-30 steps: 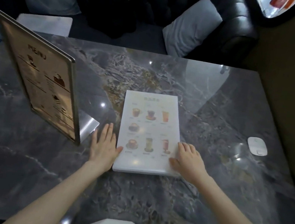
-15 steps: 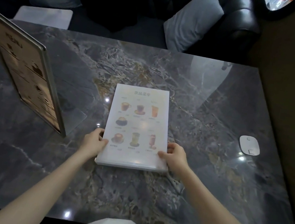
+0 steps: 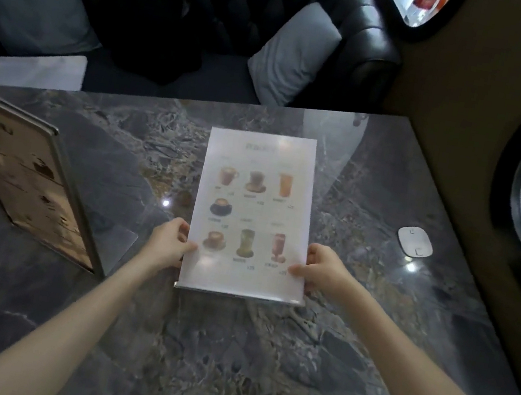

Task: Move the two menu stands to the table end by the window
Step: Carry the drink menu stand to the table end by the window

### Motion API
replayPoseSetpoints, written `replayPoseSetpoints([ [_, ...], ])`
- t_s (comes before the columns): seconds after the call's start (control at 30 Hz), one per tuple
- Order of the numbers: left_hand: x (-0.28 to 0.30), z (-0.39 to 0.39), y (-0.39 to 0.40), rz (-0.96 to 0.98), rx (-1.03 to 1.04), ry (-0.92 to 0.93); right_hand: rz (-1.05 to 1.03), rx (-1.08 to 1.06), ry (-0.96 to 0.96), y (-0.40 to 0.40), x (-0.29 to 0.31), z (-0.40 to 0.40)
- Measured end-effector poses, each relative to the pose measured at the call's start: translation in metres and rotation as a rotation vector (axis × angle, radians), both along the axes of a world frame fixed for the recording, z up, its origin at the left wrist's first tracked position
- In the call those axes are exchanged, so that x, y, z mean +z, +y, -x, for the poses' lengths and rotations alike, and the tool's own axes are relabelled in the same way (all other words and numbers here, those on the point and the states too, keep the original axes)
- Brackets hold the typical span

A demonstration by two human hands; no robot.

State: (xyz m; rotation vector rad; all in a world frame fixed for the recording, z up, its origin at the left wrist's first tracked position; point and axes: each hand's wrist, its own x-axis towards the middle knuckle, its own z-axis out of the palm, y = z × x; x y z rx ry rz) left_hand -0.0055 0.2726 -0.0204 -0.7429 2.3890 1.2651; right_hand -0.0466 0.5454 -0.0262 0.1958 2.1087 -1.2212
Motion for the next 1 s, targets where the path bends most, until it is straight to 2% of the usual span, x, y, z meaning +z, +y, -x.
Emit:
replayPoseSetpoints([
  [0.17,0.029,0.026,0.016,0.097,-0.151,0.187,0.164,-0.101,0.109,0.017,0.031,-0.015],
  [0.47,0.064,0.072,0.101,-0.025,-0.196,0.345,0.234,-0.321,0.344,0.073,0.066,-0.044],
  [0.8,0.072,0.11,0.233,-0.149,-0.401,0.319,-0.043,-0.53,0.554,0.164,0.055,-0.063],
  [1.0,0.063,0.13,0.311,-0.177,-0.461,0.317,-0.114,-0.618,0.624,0.215,0.039,-0.071],
])
